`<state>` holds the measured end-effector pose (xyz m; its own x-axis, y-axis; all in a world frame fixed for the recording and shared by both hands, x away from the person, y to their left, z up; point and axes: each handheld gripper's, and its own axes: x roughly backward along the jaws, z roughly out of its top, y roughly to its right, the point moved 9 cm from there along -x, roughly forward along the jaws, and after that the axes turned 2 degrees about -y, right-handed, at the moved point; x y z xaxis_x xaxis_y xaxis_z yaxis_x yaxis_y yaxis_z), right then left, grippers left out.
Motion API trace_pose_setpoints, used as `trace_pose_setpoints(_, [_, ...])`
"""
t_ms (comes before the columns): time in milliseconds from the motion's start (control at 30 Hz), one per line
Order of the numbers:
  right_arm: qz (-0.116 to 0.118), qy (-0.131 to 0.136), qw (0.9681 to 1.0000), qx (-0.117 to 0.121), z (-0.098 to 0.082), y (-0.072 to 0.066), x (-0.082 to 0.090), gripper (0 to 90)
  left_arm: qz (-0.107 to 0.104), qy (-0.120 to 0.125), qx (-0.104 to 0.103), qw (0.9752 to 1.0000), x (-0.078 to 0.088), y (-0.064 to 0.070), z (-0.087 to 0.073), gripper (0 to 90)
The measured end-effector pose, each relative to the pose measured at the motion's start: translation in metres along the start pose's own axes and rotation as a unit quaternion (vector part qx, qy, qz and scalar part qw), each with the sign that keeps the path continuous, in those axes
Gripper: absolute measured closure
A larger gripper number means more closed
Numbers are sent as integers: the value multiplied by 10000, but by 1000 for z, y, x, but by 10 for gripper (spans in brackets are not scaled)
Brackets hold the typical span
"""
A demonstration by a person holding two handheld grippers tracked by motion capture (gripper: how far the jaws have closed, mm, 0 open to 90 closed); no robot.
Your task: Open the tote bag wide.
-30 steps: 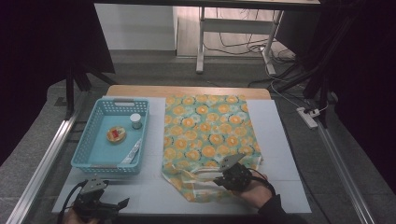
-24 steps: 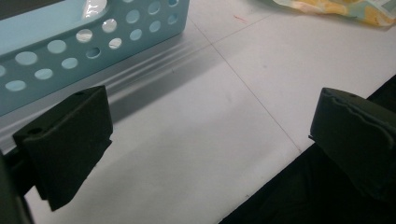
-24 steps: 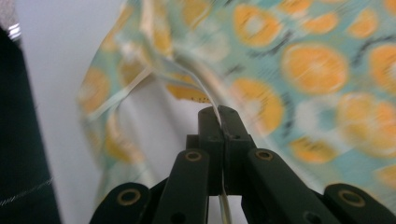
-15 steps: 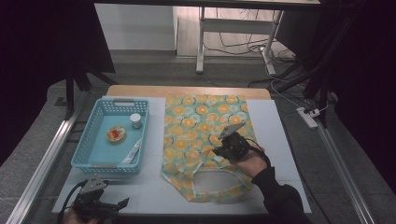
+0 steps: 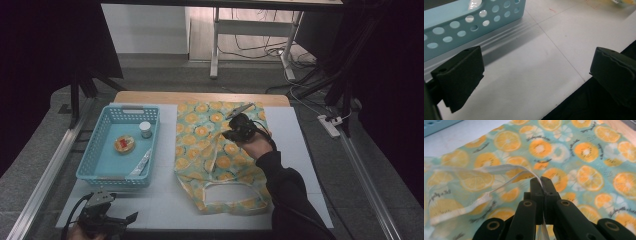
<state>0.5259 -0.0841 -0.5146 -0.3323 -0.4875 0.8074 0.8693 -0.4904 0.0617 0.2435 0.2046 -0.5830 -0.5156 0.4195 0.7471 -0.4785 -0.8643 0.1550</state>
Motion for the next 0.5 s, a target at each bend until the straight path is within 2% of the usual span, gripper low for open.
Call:
trace_pose_setpoints(267, [-165, -114, 9997, -155, 3, 22, -25, 893, -7, -11, 13, 10000, 0, 0, 0, 0])
trace_pose_setpoints(367, [-222, -271, 9991, -258, -7, 33, -44, 892, -6, -17, 20, 10000, 0, 0, 0, 0])
trace_pose_setpoints(433, [-225, -318, 9988, -281, -11, 35, -48, 892, -4, -14, 25, 10000, 0, 0, 0, 0])
trace_pose_setpoints(500, [-202, -501, 9979, -359, -23, 39, -60, 887, -7, -18, 25, 10000, 0, 0, 0, 0])
